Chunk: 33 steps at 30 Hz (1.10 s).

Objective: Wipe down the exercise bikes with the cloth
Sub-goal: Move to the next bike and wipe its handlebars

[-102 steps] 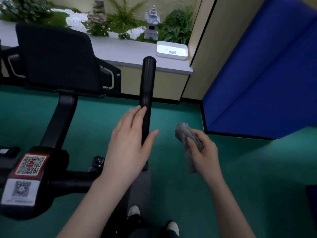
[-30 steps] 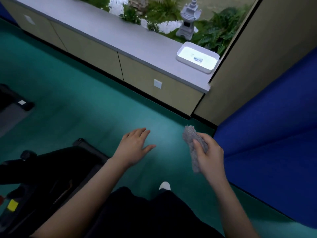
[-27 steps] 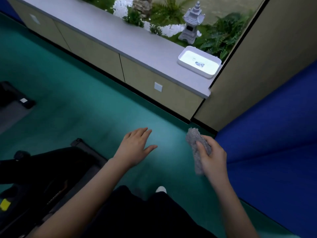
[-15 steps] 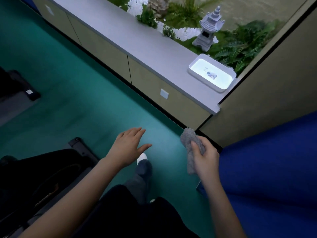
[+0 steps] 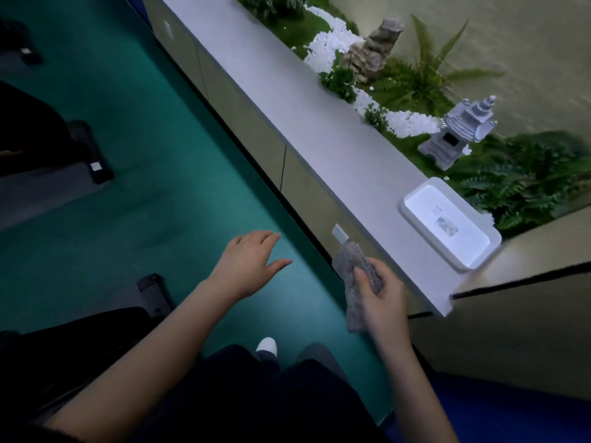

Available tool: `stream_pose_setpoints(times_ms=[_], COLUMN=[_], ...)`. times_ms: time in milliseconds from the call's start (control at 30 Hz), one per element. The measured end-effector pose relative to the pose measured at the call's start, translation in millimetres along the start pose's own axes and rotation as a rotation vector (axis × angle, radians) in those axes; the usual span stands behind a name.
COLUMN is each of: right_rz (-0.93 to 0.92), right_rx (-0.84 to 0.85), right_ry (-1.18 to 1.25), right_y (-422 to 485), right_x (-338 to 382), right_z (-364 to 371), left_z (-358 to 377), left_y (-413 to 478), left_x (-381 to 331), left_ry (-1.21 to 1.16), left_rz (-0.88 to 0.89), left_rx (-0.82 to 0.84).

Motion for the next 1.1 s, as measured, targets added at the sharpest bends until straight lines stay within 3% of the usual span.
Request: stream_pose_setpoints(times_ms=[433,733,1100], right_rz=[-0.123,-0.199,-0.242], right_rx=[0.418,0.517,0.740], right_ry=[-0.024,-0.067,-0.109], right_y=[176.5,327.9,368.6], right_x=[57.4,101.4,148.5], right_z=[108.7,157.3,279.8], left_z=[-24.9,-75.9,-96.8], left_y=[58.5,133.4,144.3], left_x=[102.8,136.0,226.7], left_ry=[-0.169,-0.200,-0.296], left_rz=[-0.491,-0.681,-0.915], left_rx=[-0.040,-0.178,-0.188])
Point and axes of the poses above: each hand's wrist, its own y-axis towards the middle knuckle, its own z-axis out of the palm, x = y × z, the point moved 5 cm from there along y, towards the middle knuckle
